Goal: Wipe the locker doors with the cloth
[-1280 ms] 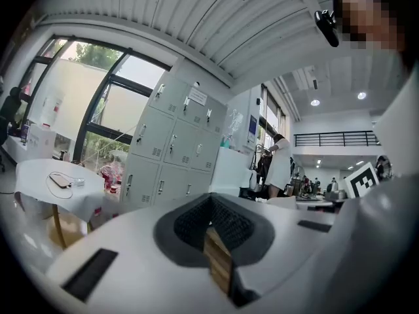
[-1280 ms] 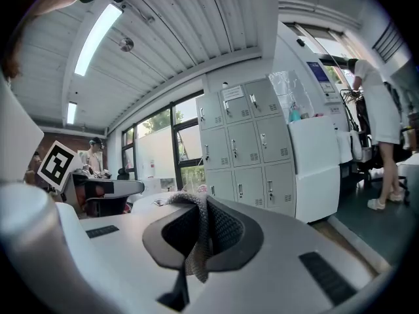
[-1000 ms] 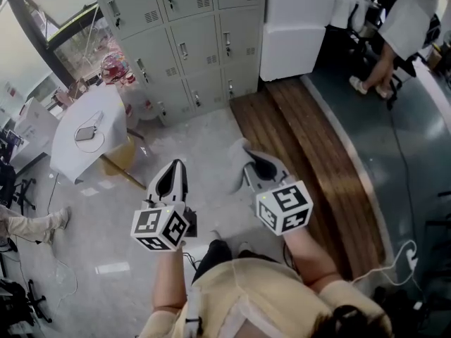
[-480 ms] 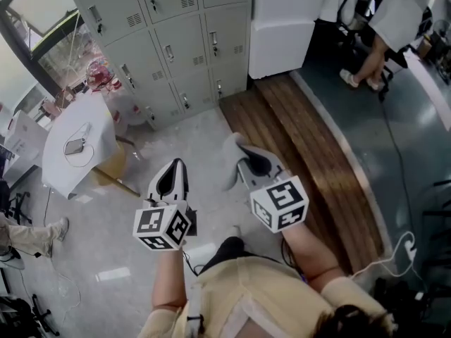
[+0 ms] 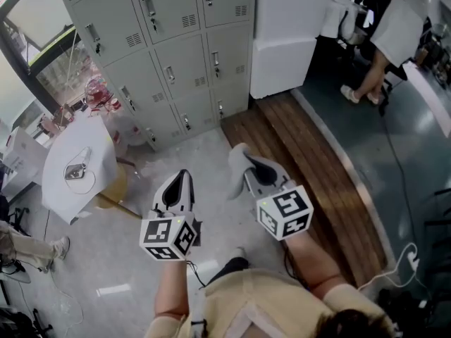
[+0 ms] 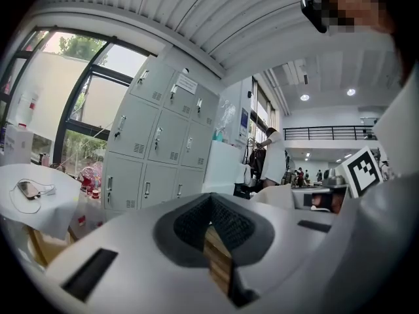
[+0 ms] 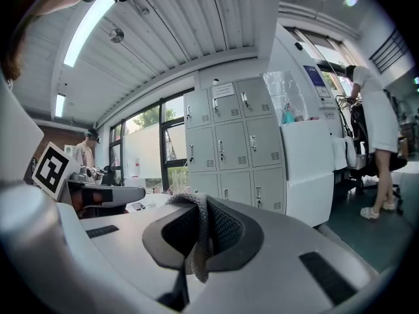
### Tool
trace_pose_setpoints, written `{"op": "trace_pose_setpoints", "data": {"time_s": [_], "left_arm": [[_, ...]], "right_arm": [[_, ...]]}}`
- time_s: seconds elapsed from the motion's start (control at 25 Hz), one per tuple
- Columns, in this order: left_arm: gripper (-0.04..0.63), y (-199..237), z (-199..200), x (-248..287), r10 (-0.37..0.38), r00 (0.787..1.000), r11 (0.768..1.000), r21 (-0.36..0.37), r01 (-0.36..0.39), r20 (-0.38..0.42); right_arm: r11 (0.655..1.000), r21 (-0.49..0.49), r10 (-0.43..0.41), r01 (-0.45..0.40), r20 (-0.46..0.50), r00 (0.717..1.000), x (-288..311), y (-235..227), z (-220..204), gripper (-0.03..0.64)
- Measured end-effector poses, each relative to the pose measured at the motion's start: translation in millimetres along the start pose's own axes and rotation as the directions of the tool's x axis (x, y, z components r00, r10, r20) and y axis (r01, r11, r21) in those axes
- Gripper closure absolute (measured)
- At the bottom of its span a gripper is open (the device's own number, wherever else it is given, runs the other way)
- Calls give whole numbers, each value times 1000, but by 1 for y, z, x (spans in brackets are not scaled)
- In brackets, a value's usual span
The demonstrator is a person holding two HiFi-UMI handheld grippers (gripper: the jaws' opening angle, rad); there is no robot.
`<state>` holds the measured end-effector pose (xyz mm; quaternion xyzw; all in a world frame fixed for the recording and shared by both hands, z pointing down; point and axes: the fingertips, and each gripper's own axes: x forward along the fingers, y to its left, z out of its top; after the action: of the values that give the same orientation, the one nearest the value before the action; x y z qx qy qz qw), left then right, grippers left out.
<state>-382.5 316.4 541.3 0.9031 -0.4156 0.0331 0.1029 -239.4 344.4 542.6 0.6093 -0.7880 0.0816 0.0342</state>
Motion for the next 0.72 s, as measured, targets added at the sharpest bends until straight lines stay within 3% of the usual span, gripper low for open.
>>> {"op": "trace_pose_setpoints", "data": {"time_s": [0.4,0.72], "left_arm": [[607,18,10,52,-41,999,999,11,42,-19],[607,2,28,118,-48,999,999,23,48,-18]], "right_arm": [[996,23,-85,85,-4,996,31,-40,2,611],[996,29,-83,83,12,996,61,-98,22,611]]}}
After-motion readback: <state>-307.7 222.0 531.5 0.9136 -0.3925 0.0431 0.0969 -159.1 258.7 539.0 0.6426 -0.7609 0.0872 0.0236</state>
